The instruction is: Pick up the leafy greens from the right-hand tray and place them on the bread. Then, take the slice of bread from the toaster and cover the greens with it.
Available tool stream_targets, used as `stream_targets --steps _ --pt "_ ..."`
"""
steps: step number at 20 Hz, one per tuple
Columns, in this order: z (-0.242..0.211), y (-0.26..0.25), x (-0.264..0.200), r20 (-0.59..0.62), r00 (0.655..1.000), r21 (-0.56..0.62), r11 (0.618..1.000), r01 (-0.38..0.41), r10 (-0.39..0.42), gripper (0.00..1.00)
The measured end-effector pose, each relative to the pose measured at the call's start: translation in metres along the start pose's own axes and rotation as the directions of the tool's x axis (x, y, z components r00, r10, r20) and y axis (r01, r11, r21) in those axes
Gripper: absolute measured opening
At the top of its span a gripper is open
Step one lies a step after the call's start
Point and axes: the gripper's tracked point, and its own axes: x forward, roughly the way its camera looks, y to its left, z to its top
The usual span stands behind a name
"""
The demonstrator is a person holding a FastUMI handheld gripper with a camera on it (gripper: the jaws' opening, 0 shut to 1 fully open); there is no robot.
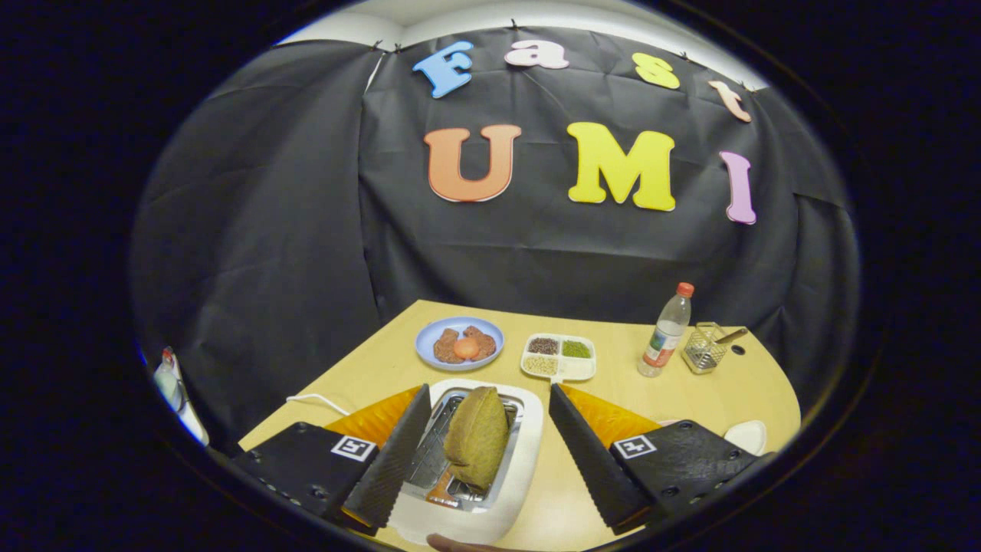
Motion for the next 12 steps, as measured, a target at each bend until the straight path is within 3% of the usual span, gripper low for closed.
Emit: stream_targets --steps 3,7,8,9,12 --pt "-0.016 0.002 0.015 -0.073 0.997 -0.006 0.999 0.034 -0.034 0.8" --pt "-0.036 -0.006 0.024 -0.162 0.984 0.011 0.997 0.08 -0.077 0.34" --pt "-0.039 -0.007 0.027 -0.172 0.982 0.019 0.997 0.08 -0.075 0.29" --pt "-0.036 -0.008 0.026 -0.168 0.983 0.036 0.996 0.083 -0.076 0.17" --pt "-0.029 -0.007 0.018 -0.165 0.984 0.049 0.996 0.069 -0.06 0.13"
